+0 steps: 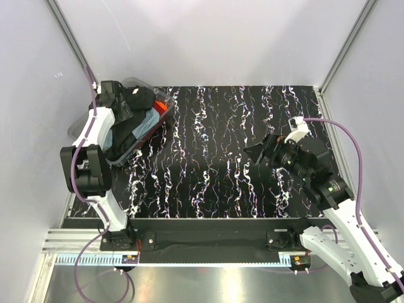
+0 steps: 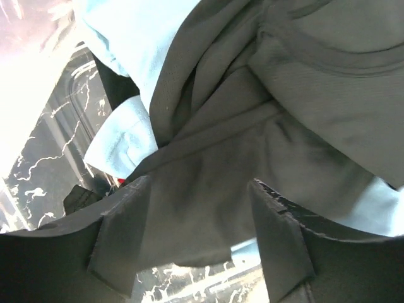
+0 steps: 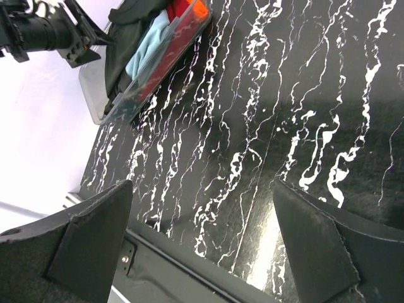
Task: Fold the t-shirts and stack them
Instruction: Grab the tshirt from the pile, then move the tshirt to the center of the board
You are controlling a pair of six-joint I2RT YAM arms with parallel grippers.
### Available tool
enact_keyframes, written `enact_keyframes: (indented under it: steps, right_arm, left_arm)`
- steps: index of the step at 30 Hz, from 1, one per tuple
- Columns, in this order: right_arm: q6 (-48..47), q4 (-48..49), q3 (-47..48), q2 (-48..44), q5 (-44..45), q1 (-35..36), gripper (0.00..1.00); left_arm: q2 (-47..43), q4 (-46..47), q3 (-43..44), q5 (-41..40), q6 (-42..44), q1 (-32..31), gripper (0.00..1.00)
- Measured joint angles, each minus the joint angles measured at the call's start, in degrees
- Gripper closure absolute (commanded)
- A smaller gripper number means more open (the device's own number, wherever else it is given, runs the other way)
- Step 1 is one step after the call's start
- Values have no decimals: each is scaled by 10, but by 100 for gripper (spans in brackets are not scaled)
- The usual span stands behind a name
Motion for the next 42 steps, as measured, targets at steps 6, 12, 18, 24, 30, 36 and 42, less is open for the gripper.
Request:
enact_keyframes:
  steps: [6,12,18,24,30,36,42]
  right_arm:
    - [-8,7,0,8,3,0,0]
    - [-8,8,0,-16,3,0,0]
    - [-7,16,0,-23,4,0,0]
    - [-5,19,0,-2,9,0,0]
    - [-10,20,0,45,8,0,0]
    - [-6,14,0,26,22,0,0]
    - [24,-1,0,-33,76,0,0]
  left_arm:
    - [23,1,0,18,13,-1,88]
    - [23,1,0,32,24,-4,100]
    - [9,-19,34,71,19,-3,100]
    - [-80,-21,132,165,-36,-16,100]
    - [-148,16,246,290,-117,-68,100]
    - [-180,49,292,402,-160,-156,100]
    - [-290,78,120,438,-167,-203,100]
